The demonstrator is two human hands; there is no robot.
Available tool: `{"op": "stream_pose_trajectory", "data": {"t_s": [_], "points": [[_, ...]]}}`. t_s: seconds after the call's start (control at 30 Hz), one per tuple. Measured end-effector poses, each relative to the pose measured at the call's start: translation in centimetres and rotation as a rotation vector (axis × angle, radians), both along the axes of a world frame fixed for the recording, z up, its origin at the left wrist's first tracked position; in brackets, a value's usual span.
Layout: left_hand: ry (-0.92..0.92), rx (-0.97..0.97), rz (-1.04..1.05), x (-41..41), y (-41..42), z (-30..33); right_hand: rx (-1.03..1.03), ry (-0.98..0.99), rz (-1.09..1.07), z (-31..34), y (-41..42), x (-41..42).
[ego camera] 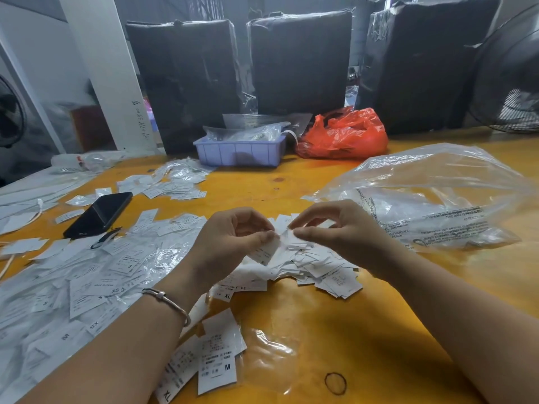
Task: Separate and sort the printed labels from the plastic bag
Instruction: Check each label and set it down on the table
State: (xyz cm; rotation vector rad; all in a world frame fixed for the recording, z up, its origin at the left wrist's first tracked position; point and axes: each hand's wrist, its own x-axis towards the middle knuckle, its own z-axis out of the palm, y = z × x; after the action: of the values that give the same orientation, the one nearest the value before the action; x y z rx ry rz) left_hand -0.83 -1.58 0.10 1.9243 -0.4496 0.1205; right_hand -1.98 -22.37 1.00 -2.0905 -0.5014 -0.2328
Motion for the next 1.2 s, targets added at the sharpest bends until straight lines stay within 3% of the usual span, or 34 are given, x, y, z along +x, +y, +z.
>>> {"op": "stream_pose_trajectory", "data": {"t_s": [0.1, 0.17, 0.33, 0.43, 0.6, 0.77, 0.93, 1.1, 1.2], "points": [[-0.001, 0.006, 0.145, 0.4, 0.8, 0.3, -0.12, -0.243, -0.264, 0.1, -1.3, 0.7], [0.015, -0.024, 0.239, 0.8, 1.4, 0.6, -0.214, -0.291, -0.47, 0.2, -2.8, 1.4], [-0.053, 0.255, 0.498, 1.6, 2.6, -0.3, -0.552, -0.102, -0.836, -0.7, -5.8, 2.7], [-0.053, 0.43, 0.598, 1.8, 3.0, -0.8, -0.734, 0.059, -0.903, -1.0, -6.7, 3.2], [-0.059, 0.646, 0.645, 2.1, 2.8, -1.1, -0.786, 0.172, -0.941, -1.3, -7.3, 3.5], [-0.029, 0.747, 0.615, 2.3, 2.9, -1.4, -0.762, 0.107, -0.945, -1.3, -7.3, 3.8], [-0.152, 0.623, 0.603, 2.1, 2.5, -1.1, -0.692, 0.031, -0.955, -1.3, -7.3, 3.9], [-0.266, 0.481, 0.476, 1.6, 1.9, -0.7, -0.289, -0.221, -0.916, -0.9, -5.7, 3.1], [-0.293, 0.366, 0.308, 1.0, 1.4, -0.4, -0.027, -0.144, -0.632, -0.3, -4.1, 2.6]]}}
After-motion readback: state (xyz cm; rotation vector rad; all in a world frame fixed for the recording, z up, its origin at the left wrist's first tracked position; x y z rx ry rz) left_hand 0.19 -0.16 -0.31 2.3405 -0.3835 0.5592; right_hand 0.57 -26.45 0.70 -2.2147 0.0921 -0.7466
